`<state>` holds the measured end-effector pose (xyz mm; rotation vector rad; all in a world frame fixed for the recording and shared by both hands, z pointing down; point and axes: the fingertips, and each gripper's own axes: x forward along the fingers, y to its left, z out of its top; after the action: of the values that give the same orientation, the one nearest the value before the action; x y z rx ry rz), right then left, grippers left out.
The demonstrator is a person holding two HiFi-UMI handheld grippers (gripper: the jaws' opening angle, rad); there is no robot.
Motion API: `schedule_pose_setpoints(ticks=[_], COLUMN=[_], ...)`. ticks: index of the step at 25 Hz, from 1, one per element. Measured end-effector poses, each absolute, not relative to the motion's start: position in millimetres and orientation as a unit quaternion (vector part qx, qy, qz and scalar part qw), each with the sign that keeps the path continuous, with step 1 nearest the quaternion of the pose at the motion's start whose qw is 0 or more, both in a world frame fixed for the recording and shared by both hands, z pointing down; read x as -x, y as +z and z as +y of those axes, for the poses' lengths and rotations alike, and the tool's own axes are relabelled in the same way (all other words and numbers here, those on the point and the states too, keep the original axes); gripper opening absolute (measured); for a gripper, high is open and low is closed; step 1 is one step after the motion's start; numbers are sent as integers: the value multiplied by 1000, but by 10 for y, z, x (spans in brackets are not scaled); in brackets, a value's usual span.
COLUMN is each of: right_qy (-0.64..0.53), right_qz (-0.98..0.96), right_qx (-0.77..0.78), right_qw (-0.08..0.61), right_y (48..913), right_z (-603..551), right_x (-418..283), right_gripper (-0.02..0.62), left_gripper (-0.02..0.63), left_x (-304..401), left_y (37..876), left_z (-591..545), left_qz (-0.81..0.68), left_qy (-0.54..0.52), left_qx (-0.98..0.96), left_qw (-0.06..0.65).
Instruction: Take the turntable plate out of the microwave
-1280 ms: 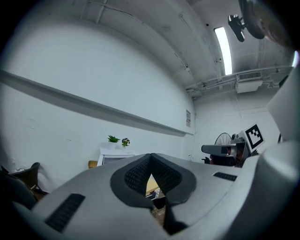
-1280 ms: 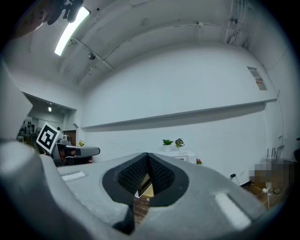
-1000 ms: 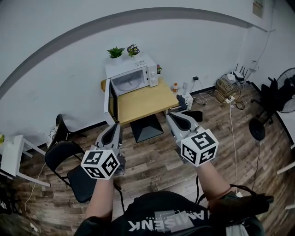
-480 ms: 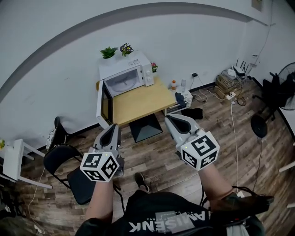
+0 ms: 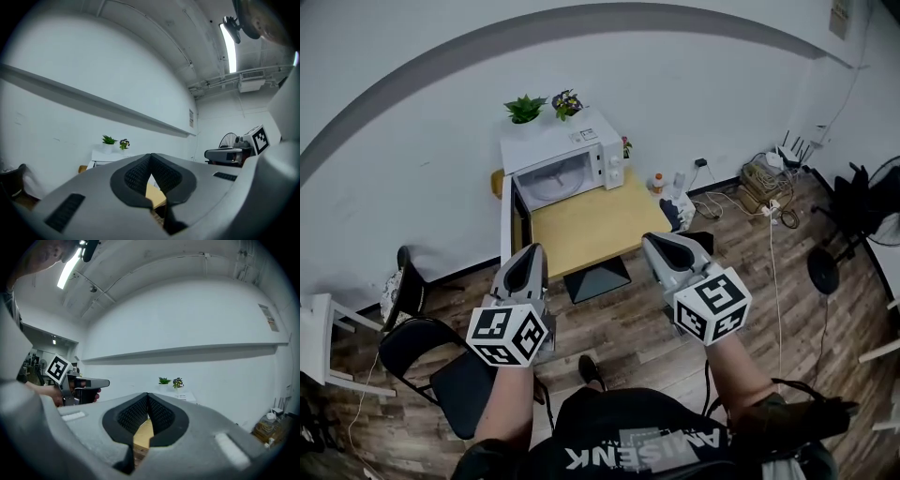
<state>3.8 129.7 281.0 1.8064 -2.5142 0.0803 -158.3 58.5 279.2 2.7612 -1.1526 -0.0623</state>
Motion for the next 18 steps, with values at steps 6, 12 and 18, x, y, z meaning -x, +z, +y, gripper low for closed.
schedule_pose_setpoints(ticks=[6,12,18], right_qy=[40,50,48], right_qz=[-805,-796,-797], right_qx=[-591,-603,-602], right_qw=[23,15,18], right_y=[2769,2746,2777], right_z=[499,-134,-647], right_x=[77,169,305], right_gripper=[2,2,2], left_gripper=[0,0,0], left_x=[1630,1735,1808], left_y=[2723,2729,2802], left_z=[-179,-762,-1217], left_qz=[-366,-359,-359], left_qy=[-23,-21,-12], left_qx=[-926,-928,-928], left_qw=[89,96,95])
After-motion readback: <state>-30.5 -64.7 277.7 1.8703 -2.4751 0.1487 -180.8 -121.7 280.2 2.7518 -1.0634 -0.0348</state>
